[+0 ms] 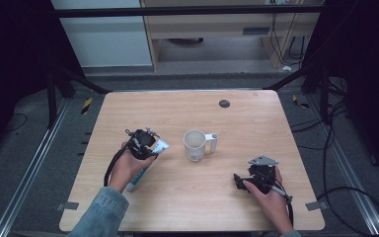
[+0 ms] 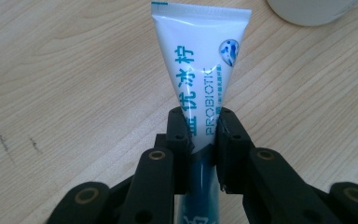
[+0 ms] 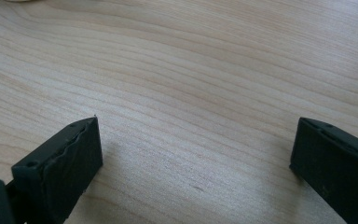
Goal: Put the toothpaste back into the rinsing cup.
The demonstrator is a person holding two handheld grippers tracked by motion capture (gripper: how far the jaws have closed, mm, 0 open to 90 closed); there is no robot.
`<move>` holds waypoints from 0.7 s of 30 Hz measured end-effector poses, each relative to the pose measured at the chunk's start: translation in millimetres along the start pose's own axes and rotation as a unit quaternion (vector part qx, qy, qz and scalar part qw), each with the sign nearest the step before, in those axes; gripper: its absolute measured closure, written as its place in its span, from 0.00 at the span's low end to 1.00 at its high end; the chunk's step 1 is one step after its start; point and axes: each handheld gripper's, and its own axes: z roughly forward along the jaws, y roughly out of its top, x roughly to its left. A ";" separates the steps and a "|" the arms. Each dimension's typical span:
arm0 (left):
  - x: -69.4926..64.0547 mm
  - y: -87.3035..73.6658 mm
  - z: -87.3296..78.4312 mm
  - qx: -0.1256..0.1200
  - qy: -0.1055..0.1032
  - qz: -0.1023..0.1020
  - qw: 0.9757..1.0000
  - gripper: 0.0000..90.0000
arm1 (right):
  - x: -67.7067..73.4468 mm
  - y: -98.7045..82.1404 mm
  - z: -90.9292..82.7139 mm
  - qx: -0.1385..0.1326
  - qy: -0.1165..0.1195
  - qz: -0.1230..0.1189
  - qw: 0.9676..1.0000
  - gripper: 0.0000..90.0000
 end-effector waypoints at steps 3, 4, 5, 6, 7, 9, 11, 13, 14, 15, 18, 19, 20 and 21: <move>0.0 0.3 -3.4 -0.007 -0.003 -0.003 1.000 0.86 | 0.0 0.0 0.0 0.000 0.000 0.000 1.000 0.02; -0.1 1.3 -7.2 -0.011 -0.002 -0.002 1.000 0.86 | 0.0 0.0 0.0 0.000 0.000 0.000 1.000 0.02; -0.6 2.0 -9.3 -0.017 -0.001 -0.003 1.000 0.86 | -0.2 0.0 0.0 0.000 0.000 -0.001 1.000 0.02; -0.6 2.0 -9.3 -0.017 -0.001 -0.003 1.000 0.86 | -0.2 0.0 0.0 0.000 0.000 -0.001 1.000 0.02; -1.1 4.1 -14.3 -0.025 0.000 -0.003 1.000 0.86 | 0.0 0.0 0.0 0.000 0.000 0.000 1.000 0.02; -2.3 6.3 -19.4 -0.033 0.001 -0.001 0.999 0.86 | 0.0 0.0 0.0 0.000 0.000 0.000 1.000 0.02; -3.6 8.2 -24.0 -0.041 0.003 0.002 0.999 0.86 | -0.2 0.0 0.0 0.000 0.000 -0.001 1.000 0.02; -5.4 9.6 -27.7 -0.048 0.002 0.001 0.999 0.86 | 0.0 0.0 0.0 0.000 0.000 0.000 1.000 0.02; -5.4 9.6 -27.7 -0.048 0.002 0.001 0.999 0.86 | 0.0 0.0 0.0 0.000 0.000 0.000 1.000 0.02; -5.7 10.3 -29.1 -0.051 0.002 0.001 0.999 0.86 | 0.0 0.0 0.0 0.000 0.000 0.000 1.000 0.02; -6.9 12.3 -32.0 -0.060 0.002 -0.003 0.998 0.86 | -0.2 0.0 0.0 0.000 0.000 -0.001 1.000 0.02; -7.4 13.0 -32.7 -0.064 0.003 -0.004 0.998 0.86 | -0.2 0.0 0.0 0.000 0.000 -0.001 1.000 0.02; -7.3 13.8 -33.6 -0.068 0.005 -0.002 0.998 0.86 | 0.0 0.0 0.0 0.000 0.000 0.000 1.000 0.02; -8.4 15.0 -35.4 -0.074 0.007 -0.006 0.997 0.86 | -0.2 0.0 0.0 0.000 0.000 -0.001 1.000 0.02</move>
